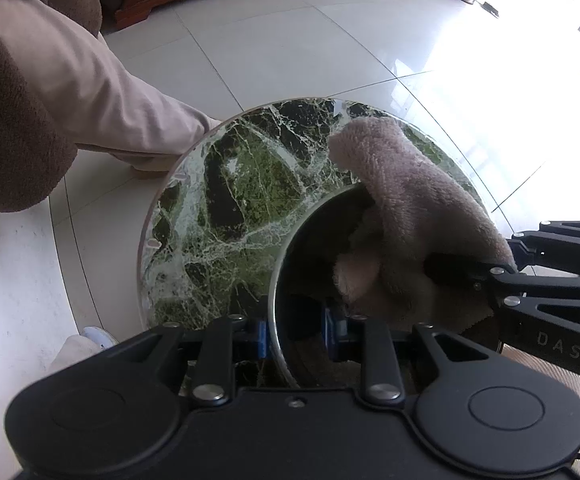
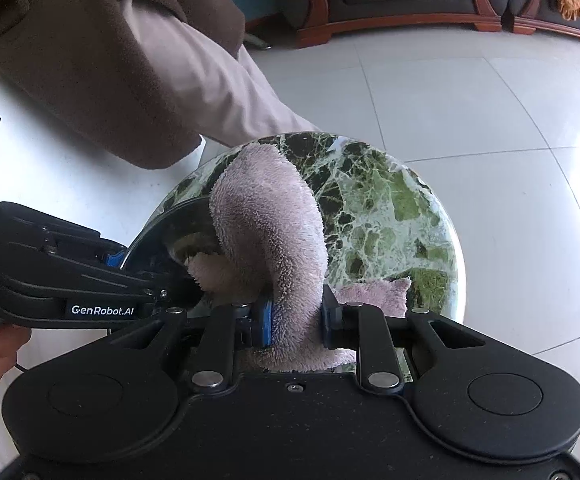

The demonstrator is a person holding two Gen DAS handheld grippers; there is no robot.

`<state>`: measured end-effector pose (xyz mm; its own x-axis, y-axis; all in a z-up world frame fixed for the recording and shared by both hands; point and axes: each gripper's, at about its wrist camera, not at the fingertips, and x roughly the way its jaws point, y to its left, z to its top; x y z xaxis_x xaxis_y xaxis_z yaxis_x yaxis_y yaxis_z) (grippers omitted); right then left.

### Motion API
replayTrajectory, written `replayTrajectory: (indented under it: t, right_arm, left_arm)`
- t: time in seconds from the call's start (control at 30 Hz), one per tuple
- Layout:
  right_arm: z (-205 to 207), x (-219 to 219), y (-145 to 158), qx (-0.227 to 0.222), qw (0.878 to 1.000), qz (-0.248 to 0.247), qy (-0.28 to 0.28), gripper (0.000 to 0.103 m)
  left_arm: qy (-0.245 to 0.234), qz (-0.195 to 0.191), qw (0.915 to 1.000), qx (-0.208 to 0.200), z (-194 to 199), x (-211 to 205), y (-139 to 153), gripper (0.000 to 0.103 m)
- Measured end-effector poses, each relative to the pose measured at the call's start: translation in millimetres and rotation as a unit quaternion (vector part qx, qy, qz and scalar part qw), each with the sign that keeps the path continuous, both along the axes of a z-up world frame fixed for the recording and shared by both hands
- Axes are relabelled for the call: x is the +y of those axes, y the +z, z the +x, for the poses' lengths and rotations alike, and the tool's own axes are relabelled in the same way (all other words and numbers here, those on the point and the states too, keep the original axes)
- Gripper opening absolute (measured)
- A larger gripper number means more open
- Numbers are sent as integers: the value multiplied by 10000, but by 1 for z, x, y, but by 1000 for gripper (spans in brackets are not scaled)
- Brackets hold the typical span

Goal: Clean bowl
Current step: 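Push towel down inside bowl wall with right gripper while left gripper holds rim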

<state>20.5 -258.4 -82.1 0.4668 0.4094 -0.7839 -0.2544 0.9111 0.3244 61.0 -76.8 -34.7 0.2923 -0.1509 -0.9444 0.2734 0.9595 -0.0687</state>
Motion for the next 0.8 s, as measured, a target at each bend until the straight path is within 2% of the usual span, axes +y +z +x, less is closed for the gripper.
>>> replayTrajectory:
  t: [0.8]
  right_arm:
    - [-14, -4, -1, 54, 9996, 163, -232, 24]
  left_arm:
    - [53, -30, 10000, 3, -2, 0, -2, 26]
